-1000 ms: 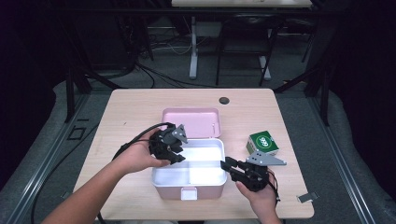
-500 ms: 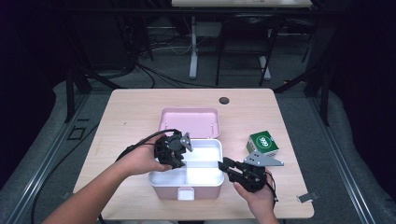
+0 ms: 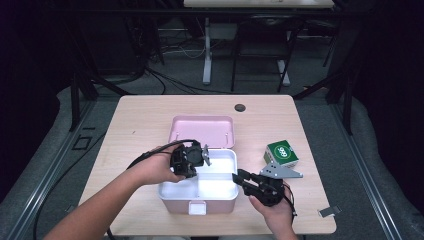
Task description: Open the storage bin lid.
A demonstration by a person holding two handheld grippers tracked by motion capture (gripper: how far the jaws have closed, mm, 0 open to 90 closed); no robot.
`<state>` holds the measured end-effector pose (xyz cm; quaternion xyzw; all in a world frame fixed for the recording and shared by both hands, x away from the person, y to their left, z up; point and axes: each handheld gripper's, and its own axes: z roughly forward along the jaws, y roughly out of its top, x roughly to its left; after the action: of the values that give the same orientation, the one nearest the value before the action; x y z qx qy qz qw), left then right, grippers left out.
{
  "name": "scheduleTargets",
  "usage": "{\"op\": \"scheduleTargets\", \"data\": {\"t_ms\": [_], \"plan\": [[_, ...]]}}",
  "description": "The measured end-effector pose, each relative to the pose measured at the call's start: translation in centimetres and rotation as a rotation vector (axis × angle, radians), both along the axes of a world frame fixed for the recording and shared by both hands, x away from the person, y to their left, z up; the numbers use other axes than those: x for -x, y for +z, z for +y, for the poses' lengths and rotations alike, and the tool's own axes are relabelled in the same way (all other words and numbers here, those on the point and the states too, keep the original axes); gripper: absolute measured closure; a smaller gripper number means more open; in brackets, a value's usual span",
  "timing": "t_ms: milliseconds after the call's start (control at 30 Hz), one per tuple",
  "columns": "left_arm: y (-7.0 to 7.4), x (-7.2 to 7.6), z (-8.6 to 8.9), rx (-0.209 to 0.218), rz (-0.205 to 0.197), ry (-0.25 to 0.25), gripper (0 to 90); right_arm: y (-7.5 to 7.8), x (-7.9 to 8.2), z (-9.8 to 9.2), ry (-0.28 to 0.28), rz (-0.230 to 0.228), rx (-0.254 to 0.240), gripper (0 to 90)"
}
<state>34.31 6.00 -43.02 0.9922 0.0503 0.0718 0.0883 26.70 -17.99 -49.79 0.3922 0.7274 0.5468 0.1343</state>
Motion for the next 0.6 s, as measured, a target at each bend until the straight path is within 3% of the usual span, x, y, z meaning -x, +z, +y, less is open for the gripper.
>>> {"op": "scheduleTargets", "data": {"t_ms": [33,267,600], "plan": [[0.0,0.0,-0.3,-0.022,-0.002,-0.01,85.8,0.0,0.0,0.0,0.0,0.001,-0.001,69.5],[-0.1,0.0,-1.1,-0.075,-0.002,-0.031,86.0,0.1,0.0,-0.2,0.016,0.011,-0.016,67.8],[-0.4,0.0,-1.8,-0.109,0.001,-0.045,85.9,1.1,0.1,-1.5,0.02,-0.007,-0.047,67.0]]}}
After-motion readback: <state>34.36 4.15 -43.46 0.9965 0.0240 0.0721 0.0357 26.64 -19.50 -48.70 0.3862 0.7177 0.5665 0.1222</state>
